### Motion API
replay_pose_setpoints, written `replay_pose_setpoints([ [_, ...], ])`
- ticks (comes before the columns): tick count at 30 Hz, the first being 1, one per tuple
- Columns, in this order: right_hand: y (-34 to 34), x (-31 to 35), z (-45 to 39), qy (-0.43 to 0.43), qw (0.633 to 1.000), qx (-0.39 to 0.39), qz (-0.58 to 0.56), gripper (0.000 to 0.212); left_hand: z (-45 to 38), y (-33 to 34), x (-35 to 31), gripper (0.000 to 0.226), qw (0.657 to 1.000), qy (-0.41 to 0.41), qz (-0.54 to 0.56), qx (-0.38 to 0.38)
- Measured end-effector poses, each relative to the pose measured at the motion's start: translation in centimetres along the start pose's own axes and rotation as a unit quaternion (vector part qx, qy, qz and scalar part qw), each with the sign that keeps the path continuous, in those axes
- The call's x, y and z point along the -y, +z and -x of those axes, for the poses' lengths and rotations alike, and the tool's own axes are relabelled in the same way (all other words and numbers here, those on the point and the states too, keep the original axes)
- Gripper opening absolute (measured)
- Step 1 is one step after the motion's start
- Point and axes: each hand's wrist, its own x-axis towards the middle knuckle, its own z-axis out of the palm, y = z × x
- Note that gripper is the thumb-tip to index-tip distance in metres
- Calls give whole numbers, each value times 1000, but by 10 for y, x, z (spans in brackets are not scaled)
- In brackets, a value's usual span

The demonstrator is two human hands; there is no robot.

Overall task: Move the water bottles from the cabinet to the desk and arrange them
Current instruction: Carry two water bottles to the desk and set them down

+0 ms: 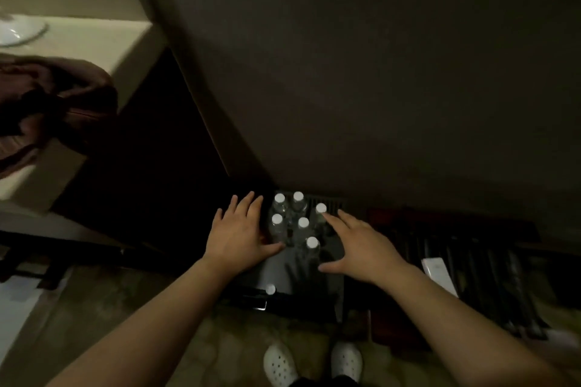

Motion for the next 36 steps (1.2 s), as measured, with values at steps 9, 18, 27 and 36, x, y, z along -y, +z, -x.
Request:
replay_pose_setpoints([
  [9,97,-46,-67,73,992,-50,-94,102,-50,122,23,103,984,-27,177,12],
  [18,198,-82,-147,104,975,-50,-191,99,-96,232,37,79,940,-93,323,-64],
  [27,254,-63,-191,83,929,-209,-294,84,-127,271,19,56,913,-138,366,-116],
  [36,276,-58,-199,105,893,-340,-277,65,-136,277,23,54,919,-148,350,-106],
])
